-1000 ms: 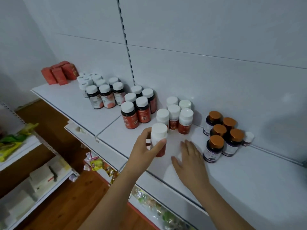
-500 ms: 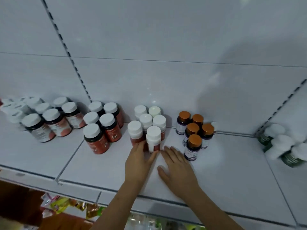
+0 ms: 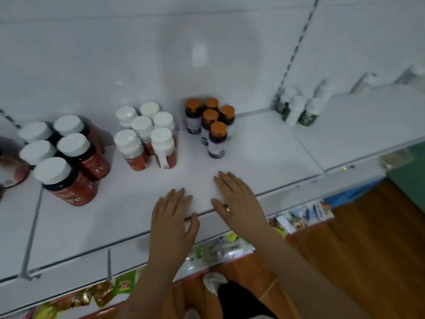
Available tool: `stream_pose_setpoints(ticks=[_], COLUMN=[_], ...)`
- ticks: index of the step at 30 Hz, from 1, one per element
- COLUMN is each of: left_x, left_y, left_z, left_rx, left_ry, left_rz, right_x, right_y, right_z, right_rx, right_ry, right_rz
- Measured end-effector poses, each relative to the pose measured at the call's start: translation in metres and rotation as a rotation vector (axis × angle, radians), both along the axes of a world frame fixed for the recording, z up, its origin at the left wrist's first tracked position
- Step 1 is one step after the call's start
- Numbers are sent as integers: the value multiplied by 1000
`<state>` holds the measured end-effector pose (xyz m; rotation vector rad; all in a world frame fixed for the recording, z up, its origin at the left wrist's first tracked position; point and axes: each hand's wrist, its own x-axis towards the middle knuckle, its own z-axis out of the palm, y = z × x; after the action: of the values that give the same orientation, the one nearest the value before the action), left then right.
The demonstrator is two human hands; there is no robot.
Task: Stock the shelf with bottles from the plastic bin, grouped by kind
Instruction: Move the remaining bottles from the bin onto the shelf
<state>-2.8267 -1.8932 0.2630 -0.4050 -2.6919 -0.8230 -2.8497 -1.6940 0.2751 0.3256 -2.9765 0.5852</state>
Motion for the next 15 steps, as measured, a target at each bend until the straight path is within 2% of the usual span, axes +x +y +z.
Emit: stream_pose_setpoints(ticks=[7,15], left_x=[29,76], left_y=[83,219], left_z=[0,-1], left_rx=[33,-110], left_ry=[-42,-108], left_rz=[-411,-779], right_x=[85,188], right_y=[84,212], right_z=[6,33], right_rx=[-4,-75], right_ry=[-46,-57], right_rz=[-334,-756])
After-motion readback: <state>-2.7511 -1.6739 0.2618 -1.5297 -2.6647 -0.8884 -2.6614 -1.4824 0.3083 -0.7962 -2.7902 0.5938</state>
